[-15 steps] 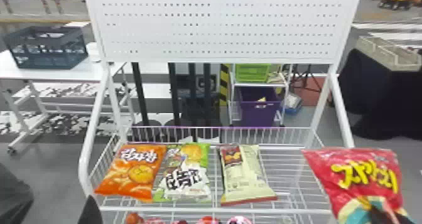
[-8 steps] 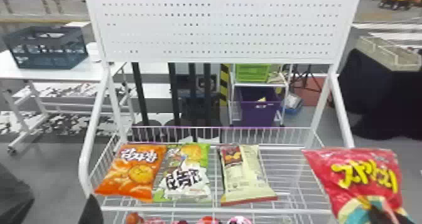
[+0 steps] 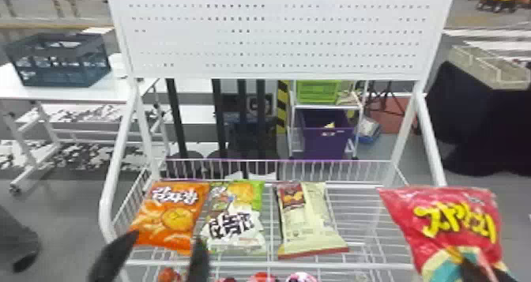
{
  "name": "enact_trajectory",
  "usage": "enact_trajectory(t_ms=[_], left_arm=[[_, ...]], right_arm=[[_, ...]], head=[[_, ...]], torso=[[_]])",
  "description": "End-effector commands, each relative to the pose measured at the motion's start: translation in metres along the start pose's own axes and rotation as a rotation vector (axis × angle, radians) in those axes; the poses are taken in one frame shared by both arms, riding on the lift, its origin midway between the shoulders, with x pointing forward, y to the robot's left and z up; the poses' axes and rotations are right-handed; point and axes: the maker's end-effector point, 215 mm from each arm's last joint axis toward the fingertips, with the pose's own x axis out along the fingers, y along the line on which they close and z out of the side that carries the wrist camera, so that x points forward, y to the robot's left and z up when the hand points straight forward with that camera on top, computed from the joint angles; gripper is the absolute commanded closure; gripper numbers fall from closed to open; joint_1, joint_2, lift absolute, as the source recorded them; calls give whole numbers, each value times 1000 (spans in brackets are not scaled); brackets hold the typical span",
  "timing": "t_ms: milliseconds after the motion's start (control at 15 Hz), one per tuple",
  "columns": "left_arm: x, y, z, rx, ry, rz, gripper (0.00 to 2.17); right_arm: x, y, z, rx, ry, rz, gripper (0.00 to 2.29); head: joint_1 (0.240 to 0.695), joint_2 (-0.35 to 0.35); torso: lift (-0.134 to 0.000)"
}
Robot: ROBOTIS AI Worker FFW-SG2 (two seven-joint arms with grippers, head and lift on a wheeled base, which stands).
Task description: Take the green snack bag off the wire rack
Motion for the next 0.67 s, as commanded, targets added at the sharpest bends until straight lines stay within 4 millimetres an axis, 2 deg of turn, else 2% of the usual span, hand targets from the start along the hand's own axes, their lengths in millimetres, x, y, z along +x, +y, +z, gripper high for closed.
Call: enact_trajectory(t_ms=[0,133,200,467,600], left_arm=[[39,-54,-20,43,25,-88,90],[75,-85,-45,109,81,-122,90],[87,-89,-58,125,111,-120,90],[129,-84,-109,132,227,-91,90],[143,-78,-125,124,265,-73,90]], right_arm=[[0,1,-1,1,2,1,2179],[-1,3,-2,4,4,1,2179],[-1,3,-2,2,6,1,2179],[-1,5,-2,1,5,4,2179],[-1,6,-1,0,4,5,2179]], head=[[499,0],[499,0],[499,0],[499,0],[499,0]], torso=[[0],[0],[0],[0],[0]])
